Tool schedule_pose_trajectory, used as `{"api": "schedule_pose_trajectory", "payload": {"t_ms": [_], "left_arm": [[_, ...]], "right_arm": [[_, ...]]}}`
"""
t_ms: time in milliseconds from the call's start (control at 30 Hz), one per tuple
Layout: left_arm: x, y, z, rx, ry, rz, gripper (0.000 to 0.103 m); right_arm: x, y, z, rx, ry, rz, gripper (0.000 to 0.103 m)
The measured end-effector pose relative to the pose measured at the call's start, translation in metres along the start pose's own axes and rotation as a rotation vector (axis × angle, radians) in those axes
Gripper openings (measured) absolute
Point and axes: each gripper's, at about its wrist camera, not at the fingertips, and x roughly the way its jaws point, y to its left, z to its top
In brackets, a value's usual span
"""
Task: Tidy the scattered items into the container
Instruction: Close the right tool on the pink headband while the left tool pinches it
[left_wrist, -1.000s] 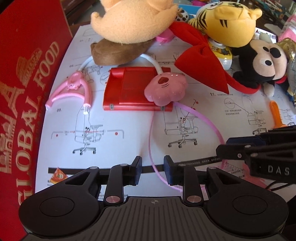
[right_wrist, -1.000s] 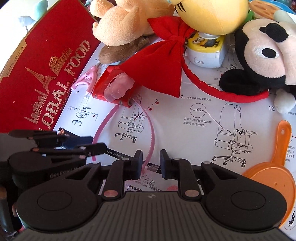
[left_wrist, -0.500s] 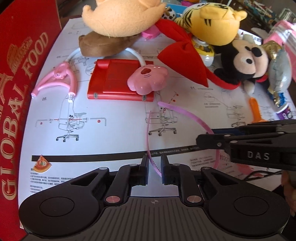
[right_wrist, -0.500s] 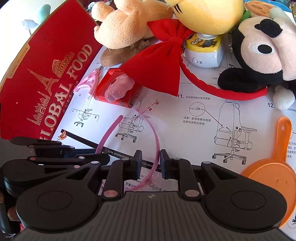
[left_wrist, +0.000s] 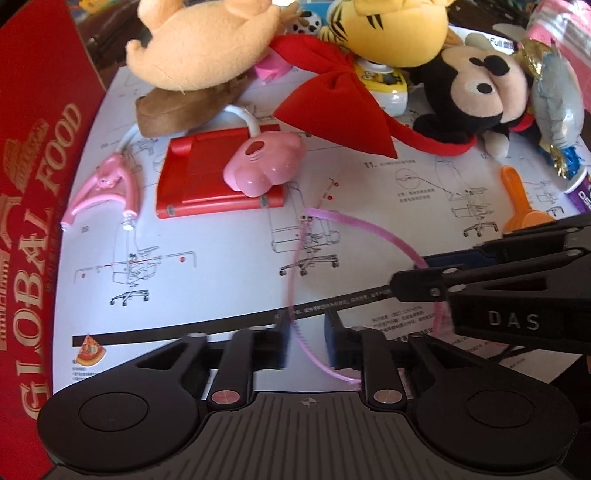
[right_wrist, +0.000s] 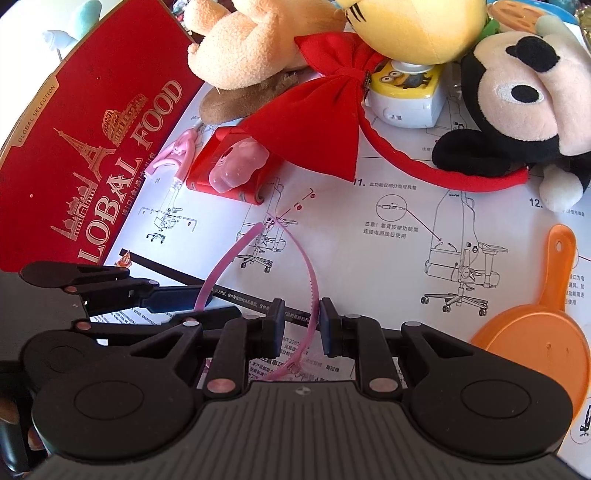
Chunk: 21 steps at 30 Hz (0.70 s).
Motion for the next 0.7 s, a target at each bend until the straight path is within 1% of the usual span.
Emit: {"api": "schedule_pose_trajectory", "payload": {"t_ms": [33,100,200,267,367,533,700], "left_arm": [[-0.002,0.004,0.000,-0.016,0.001,-0.002,0.004],[-0.005,0.010,-0.001,-0.044,-0.006,-0.012,0.004],[-0.011,0.014,-0.003,-0.066,-0.024,-0.028,0.004],[-0.012,0.013,-0.002,-0.067,-0.027,-0.031,0.004],[-0.012,0.008,-0.002,-0.054,-0.027,-0.014,0.004],[-0.022,0.000,0.002,-0.027,-0.067,0.018,0.004],[-0.027,-0.004,0.005,-0.015,-0.080,0.032,0.004]], "right_arm": [[-0.001,-0.001,0.000,0.002,-0.001,-0.003,0.021],[-0.003,-0.003,-0.002,0.007,-0.006,-0.007,0.014],[-0.003,-0.004,-0.004,0.014,-0.003,-0.001,0.011],[-0.003,-0.004,-0.004,0.013,-0.005,0.000,0.011],[-0.005,-0.003,-0.004,0.009,-0.013,0.000,0.011],[-0.009,-0.006,-0.004,0.026,-0.034,-0.001,0.010],[-0.014,-0.009,-0.004,0.043,-0.049,0.003,0.010]]}}
